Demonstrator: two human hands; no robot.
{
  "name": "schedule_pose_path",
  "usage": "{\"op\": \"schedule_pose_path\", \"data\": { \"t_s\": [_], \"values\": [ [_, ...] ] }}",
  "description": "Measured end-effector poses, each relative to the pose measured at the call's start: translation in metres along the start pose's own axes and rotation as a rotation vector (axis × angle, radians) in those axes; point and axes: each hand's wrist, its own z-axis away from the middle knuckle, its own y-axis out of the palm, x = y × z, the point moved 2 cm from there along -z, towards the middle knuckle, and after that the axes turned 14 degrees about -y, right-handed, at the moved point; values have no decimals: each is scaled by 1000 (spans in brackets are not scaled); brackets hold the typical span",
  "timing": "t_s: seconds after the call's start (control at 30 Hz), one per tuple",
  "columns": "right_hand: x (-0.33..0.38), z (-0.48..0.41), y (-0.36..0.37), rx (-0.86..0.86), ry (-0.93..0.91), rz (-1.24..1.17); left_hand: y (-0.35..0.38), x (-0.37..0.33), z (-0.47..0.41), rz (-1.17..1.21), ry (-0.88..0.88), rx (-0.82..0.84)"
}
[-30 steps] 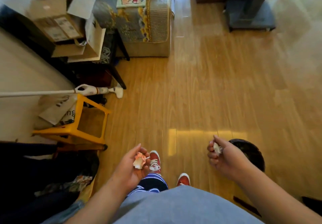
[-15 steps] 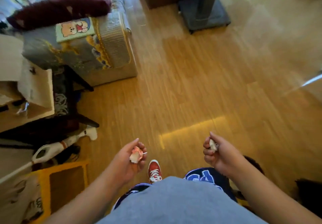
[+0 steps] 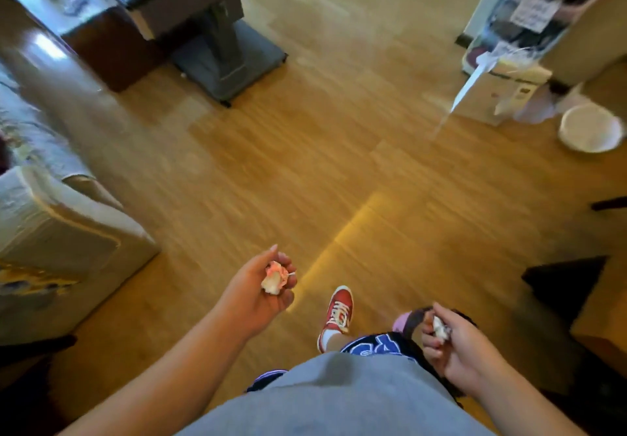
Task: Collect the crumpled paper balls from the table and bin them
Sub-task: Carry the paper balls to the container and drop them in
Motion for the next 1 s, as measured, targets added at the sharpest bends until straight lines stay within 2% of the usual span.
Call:
{"op": "schedule_pose_path", "data": {
  "t_s": [0.17,0.57,0.8,1.0],
  "values": [
    [70,-48,33,-10,-48,-37,54,-58,-35,-39,-49,22],
    [232,-155,169,48,-140,-165,125,-208,-131,-108,-184,37],
    [305,-183,173,-135,-203,-324,218,-310,-202,-366,-281,70],
    [330,-174,123,-359,-261,-470,345,-329,-252,-610,-390,135]
  ]
}}
